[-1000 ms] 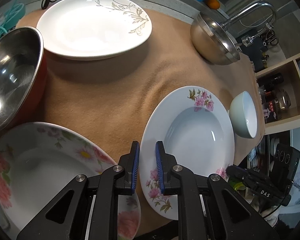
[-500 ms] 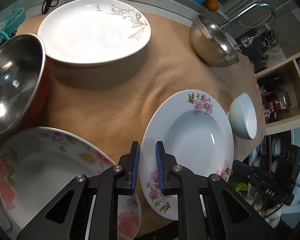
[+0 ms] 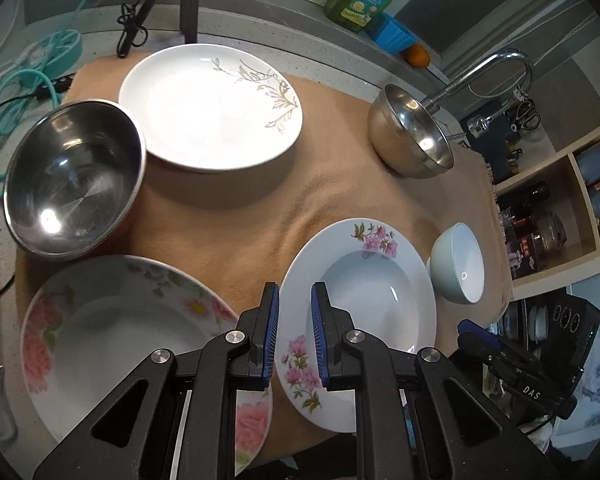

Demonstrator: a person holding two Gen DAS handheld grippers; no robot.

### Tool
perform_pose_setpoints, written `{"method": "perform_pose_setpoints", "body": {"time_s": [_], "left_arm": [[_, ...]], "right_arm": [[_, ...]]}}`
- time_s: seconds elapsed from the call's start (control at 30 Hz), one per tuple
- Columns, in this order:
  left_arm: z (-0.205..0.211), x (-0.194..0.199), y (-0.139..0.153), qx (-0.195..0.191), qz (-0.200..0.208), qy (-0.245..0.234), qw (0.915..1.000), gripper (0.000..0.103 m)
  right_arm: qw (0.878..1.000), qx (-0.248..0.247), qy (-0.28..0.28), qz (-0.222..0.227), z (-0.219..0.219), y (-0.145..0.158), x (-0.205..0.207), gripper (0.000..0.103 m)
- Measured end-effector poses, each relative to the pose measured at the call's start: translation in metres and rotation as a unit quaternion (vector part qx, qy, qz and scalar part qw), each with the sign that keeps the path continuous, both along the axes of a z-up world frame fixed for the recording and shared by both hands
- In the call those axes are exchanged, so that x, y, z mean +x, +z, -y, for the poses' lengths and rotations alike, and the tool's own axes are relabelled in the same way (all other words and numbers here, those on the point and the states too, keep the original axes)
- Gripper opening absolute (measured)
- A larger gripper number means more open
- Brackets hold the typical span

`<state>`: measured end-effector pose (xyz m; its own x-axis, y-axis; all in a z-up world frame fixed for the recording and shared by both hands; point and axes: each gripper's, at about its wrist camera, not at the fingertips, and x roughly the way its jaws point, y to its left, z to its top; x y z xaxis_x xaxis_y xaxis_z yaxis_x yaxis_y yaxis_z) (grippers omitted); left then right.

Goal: Organize plates and bowls
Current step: 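Grasp the pink-rose deep plate rim with the left tool and lift it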

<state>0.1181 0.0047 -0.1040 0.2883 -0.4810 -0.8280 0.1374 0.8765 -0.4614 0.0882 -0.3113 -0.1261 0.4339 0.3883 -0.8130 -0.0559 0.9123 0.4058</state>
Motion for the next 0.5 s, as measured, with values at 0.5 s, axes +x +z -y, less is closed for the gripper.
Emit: {"method": "perform_pose_setpoints", "body": {"time_s": [0.5], "left_arm": [[-0.069, -0.051, 0.01, -0.013, 0.019, 0.139, 0.9901, 0.016]], "right_arm": [[0.994, 0.003, 0.102, 0.038, -0.062, 0.015, 0.027, 0.076]]}}
